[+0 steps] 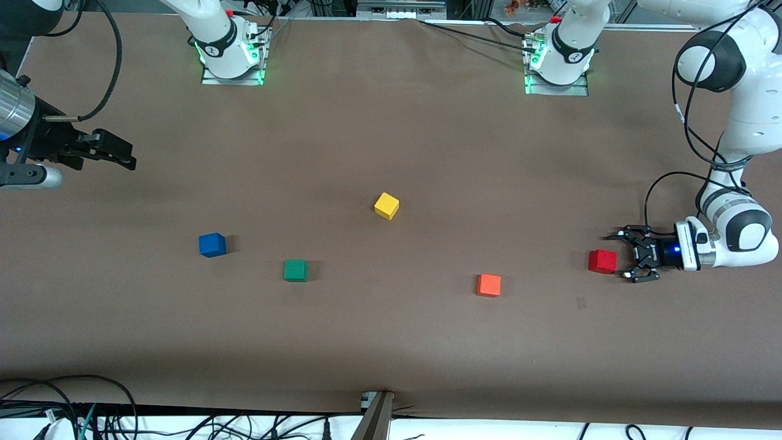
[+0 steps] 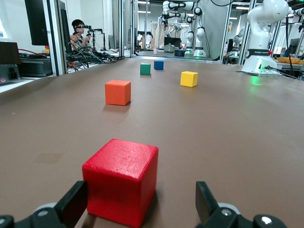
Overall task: Pass red block to right arm, stack on blue
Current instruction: 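Lower the left gripper to the red cube and close on it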
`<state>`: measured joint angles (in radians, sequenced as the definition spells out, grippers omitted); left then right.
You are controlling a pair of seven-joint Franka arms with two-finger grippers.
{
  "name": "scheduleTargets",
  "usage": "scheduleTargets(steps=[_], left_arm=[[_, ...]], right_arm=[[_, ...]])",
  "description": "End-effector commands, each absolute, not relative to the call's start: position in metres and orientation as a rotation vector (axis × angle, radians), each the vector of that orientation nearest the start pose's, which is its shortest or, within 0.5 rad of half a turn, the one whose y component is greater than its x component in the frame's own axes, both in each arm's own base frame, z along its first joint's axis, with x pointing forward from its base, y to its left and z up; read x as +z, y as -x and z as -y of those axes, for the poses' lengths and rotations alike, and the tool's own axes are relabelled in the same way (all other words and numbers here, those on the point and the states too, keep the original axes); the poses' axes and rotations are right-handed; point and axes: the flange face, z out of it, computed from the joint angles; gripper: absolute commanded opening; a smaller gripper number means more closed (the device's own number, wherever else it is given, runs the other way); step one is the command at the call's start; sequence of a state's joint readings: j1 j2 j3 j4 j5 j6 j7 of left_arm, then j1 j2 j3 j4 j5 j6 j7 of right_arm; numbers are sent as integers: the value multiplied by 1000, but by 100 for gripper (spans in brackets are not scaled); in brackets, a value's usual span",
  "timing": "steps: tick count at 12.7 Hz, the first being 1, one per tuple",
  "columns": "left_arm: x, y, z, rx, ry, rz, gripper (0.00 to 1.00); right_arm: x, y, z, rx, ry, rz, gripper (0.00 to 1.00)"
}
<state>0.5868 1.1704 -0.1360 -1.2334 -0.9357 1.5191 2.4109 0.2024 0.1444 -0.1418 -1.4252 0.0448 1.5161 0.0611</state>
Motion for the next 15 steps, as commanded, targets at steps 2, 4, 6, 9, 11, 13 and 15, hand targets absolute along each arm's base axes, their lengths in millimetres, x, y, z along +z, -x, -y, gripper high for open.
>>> scheduleTargets(steps=[2, 4, 6, 9, 11, 13, 15], left_arm=[[59, -630, -216, 1125, -1399, 1376, 100], [56, -633, -207, 1134, -1392, 1363, 100], [52, -634, -199, 1132, -1388, 1360, 100], [51, -637, -195, 1129, -1390, 1366, 100], [51, -637, -194, 1130, -1389, 1365, 100], [52, -637, -195, 1131, -1390, 1368, 55], [52, -641, -185, 1130, -1378, 1370, 0]], right_arm=[[611, -591, -51, 73, 3103, -12, 100], [611, -592, -50, 73, 3103, -12, 100], [611, -591, -51, 74, 3100, -11, 100], [611, -592, -49, 74, 3098, -16, 100], [611, -592, -48, 73, 3098, -14, 100], [611, -592, -48, 73, 3098, -14, 100], [611, -592, -47, 73, 3098, -16, 100]])
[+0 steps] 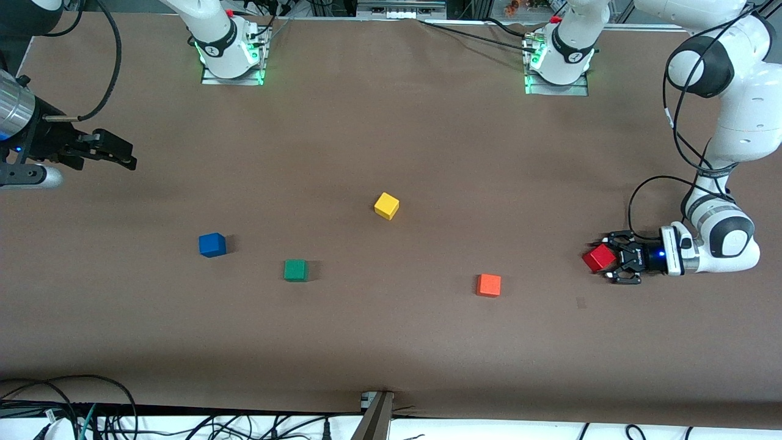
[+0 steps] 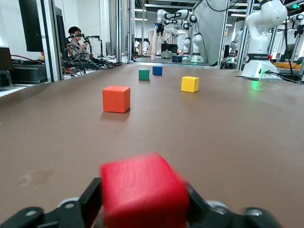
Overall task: Pass red block to right arm, stack on blue
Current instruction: 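Lift the red cube with the left gripper toward the table middle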
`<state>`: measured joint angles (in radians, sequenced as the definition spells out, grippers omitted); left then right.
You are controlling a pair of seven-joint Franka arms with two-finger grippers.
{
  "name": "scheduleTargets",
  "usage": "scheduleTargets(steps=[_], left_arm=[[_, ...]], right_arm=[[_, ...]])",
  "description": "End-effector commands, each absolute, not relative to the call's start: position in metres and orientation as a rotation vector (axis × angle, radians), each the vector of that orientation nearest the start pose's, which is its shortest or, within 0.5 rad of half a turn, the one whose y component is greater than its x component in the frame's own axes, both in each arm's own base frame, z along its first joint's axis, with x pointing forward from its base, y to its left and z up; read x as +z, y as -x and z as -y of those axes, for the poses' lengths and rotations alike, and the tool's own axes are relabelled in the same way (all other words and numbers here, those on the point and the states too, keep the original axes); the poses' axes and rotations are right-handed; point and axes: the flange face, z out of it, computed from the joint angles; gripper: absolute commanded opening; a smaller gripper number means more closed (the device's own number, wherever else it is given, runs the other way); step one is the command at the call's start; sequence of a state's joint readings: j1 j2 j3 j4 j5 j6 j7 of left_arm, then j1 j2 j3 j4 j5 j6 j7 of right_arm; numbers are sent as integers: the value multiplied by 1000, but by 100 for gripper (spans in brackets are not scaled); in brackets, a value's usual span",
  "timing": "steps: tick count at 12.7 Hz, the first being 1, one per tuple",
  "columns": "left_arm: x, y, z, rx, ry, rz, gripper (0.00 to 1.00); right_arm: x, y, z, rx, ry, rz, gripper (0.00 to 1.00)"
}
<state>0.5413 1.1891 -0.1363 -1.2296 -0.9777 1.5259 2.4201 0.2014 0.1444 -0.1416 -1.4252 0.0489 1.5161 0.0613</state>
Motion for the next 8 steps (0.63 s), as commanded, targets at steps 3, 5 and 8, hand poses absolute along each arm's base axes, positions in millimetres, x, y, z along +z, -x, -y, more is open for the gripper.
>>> scheduleTargets(steps=[3, 5, 8], left_arm=[[57, -649, -160, 1115, -1341, 1363, 0], [62, -655, -134, 1089, -1298, 1383, 0], [86, -661, -71, 1033, -1164, 1282, 0]], right_arm=[[611, -592, -45, 73, 3098, -16, 100], [611, -592, -45, 73, 3098, -16, 100], [611, -592, -45, 73, 3098, -11, 100]])
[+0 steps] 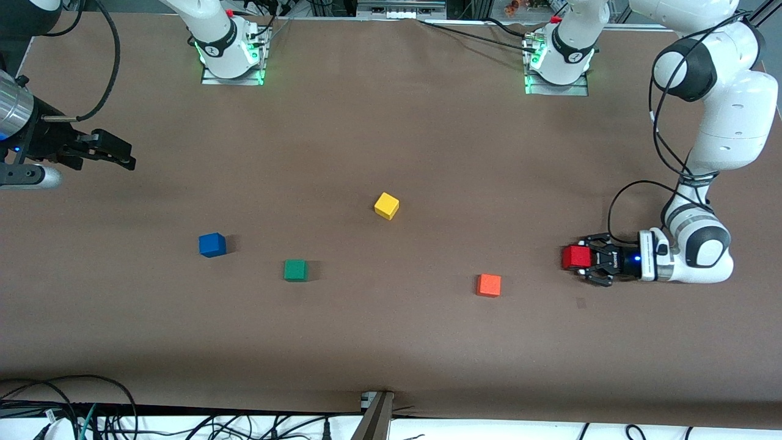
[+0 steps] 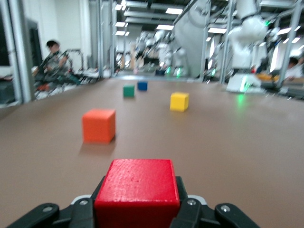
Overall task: Pass red block to right arm, stack on blue
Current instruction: 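Lift the red cube with the left gripper toward the table middle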
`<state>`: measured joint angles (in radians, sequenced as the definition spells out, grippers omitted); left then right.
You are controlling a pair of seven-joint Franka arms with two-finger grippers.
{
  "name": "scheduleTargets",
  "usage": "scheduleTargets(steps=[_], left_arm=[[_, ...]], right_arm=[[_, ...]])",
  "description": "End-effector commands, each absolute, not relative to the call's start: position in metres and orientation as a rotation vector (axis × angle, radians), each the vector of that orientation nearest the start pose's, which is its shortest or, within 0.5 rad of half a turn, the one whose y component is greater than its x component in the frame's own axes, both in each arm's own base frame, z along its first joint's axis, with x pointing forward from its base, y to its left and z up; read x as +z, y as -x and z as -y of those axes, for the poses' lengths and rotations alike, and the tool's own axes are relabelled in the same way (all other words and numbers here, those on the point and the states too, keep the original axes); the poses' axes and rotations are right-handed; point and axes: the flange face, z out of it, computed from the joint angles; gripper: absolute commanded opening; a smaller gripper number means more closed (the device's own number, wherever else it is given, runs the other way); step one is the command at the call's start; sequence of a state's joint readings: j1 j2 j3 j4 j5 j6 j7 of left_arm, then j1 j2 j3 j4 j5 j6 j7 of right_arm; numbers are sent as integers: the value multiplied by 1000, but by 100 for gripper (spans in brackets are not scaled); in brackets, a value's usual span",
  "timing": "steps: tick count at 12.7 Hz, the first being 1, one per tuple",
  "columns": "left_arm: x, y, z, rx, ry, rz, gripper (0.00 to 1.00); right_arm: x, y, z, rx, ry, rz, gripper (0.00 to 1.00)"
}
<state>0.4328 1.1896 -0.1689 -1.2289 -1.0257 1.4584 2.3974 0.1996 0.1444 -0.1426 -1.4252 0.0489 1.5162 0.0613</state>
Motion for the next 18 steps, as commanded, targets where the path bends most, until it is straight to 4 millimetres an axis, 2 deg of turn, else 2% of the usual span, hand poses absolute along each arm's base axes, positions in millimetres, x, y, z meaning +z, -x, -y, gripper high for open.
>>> scheduleTargets(steps=[1, 3, 5, 8, 11, 13, 14, 16, 18], left_arm=[[109, -666, -53, 1000, -1118, 1237, 0], [142, -676, -11, 983, -1034, 1157, 0], [165, -685, 23, 1010, -981, 1116, 0], [212, -701, 62, 951, -1044, 1074, 0], [268, -713, 97, 943, -1123, 1043, 0], [300, -715, 130, 937, -1192, 1017, 0], [308, -714, 151, 928, -1219, 978, 0], [327, -718, 173, 936, -1257, 908, 0], [354, -720, 203, 954, -1296, 851, 0]], right_arm=[[611, -592, -46, 73, 3098, -14, 100], [609, -593, -46, 78, 3099, -14, 100], [609, -593, -46, 78, 3099, -14, 100], [609, -593, -46, 78, 3099, -14, 100], [608, -593, -49, 80, 3100, -2, 100], [595, -599, -53, 109, 3104, -17, 100], [584, -606, -56, 106, 3105, -19, 100], [579, -610, -59, 102, 3093, -15, 100], [576, -608, -77, 123, 3085, 32, 100]])
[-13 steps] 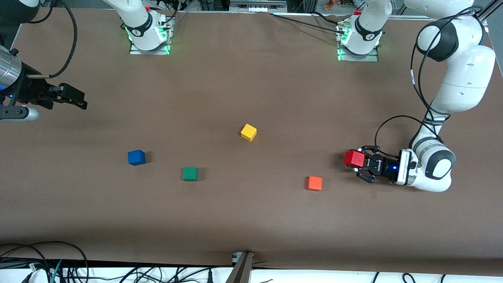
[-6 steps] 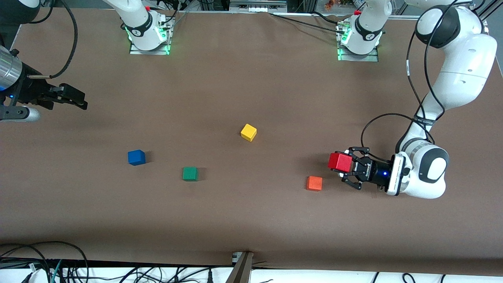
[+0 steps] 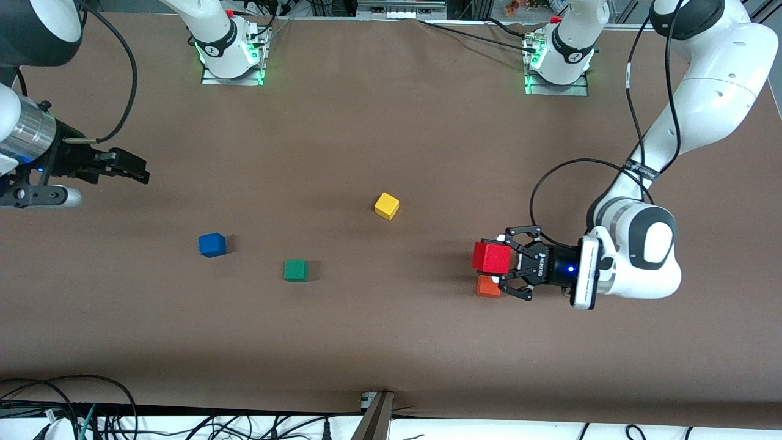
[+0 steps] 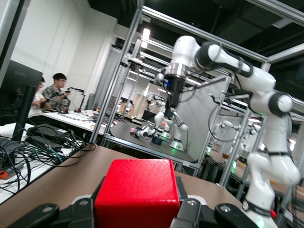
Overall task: Pass red block to right arm, stack on blue
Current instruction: 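Lift the red cube with the left gripper toward the table middle, then raise the red cube with the left gripper while the right gripper approaches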
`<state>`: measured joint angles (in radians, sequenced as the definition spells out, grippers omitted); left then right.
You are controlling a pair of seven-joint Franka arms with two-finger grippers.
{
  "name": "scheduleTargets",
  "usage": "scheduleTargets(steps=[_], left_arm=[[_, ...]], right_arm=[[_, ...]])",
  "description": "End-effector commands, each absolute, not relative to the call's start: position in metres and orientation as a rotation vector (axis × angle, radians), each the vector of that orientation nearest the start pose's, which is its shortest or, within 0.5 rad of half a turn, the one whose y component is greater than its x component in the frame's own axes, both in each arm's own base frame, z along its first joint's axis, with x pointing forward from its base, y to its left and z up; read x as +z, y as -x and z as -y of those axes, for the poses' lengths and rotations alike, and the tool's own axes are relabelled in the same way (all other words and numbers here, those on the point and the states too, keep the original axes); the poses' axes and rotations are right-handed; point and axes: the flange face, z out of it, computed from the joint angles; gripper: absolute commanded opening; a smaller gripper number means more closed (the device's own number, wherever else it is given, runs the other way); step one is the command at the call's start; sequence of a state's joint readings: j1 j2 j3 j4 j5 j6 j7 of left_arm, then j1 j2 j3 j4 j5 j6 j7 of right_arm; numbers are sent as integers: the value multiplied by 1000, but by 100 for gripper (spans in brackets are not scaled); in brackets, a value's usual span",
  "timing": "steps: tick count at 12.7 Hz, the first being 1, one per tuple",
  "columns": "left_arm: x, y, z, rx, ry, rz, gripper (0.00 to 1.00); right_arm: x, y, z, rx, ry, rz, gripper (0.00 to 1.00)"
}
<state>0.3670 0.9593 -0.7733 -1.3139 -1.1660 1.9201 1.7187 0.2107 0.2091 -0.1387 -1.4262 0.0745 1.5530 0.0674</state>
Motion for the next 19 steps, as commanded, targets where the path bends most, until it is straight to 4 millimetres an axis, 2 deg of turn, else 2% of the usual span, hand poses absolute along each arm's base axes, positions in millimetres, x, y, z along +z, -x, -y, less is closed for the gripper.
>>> scheduleTargets(steps=[1, 4, 5, 6, 7, 8, 10, 13, 15, 19], left_arm=[[370, -720, 216, 955, -1325, 815, 0], [412, -718, 242, 974, -1383, 808, 0], [429, -715, 251, 972, -1407, 790, 0], [456, -709, 259, 944, -1437, 752, 0], [476, -703, 271, 938, -1475, 744, 0], [488, -696, 287, 941, -1479, 760, 0], [504, -693, 298, 967, -1459, 788, 0], [540, -679, 320, 959, -1450, 835, 0], [579, -662, 322, 951, -1478, 848, 0], [629, -641, 323, 883, -1561, 813, 0]], right_arm=[[573, -608, -79, 137, 3083, 58, 100], [554, -612, -109, 178, 3018, 122, 100], [546, -614, -125, 199, 2964, 115, 100], [539, -620, -139, 195, 2851, 88, 100], [535, -627, -150, 179, 2727, 52, 100], [525, -634, -162, 194, 2604, 15, 100], [509, -645, -183, 241, 2356, -58, 100], [515, -655, -195, 256, 2076, -148, 100], [522, -661, -192, 263, 1918, -194, 100], [537, -661, -203, 284, 1760, -227, 100]])
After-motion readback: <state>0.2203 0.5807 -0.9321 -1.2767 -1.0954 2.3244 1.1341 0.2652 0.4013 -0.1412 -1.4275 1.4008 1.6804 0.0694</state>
